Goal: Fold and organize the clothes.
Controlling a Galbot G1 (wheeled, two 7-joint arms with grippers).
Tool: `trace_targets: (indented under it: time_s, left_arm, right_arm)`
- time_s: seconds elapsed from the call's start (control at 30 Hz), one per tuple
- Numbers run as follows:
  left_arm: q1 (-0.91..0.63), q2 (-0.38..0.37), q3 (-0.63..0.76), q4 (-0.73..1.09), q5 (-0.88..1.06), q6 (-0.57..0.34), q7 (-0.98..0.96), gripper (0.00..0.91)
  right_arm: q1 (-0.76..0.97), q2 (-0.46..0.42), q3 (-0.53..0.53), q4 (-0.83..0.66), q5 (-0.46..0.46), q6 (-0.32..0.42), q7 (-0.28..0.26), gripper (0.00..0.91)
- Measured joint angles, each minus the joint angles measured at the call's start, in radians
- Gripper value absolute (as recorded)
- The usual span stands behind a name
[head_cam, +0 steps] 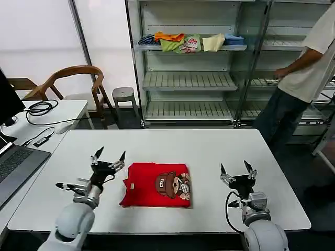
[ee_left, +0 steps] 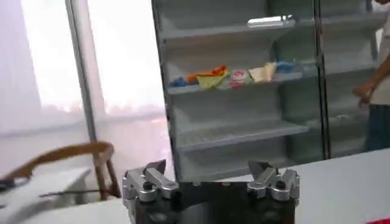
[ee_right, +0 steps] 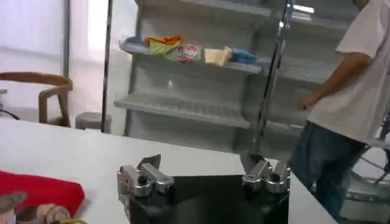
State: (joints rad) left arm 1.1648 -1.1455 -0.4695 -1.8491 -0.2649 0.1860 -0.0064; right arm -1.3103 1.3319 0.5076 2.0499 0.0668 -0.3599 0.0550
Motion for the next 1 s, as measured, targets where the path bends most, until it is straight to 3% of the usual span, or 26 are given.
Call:
trace_targets:
  time_s: [0.33,1.0]
  left_arm:
    - [0.059,0.08,-0.11,0.052,0.023,-0.111,0.099,0.907]
    - [0.086,0.167,-0.133,0.085,0.035,-0.189,0.097,0.907]
  right_arm:
    - [0.069,0.02,-0.031,-0.079,-0.043,0.042,-0.006,0.907]
    - [0.137,0.053,-0.028,-0.178,-0.065,0.086,-0.025,0.907]
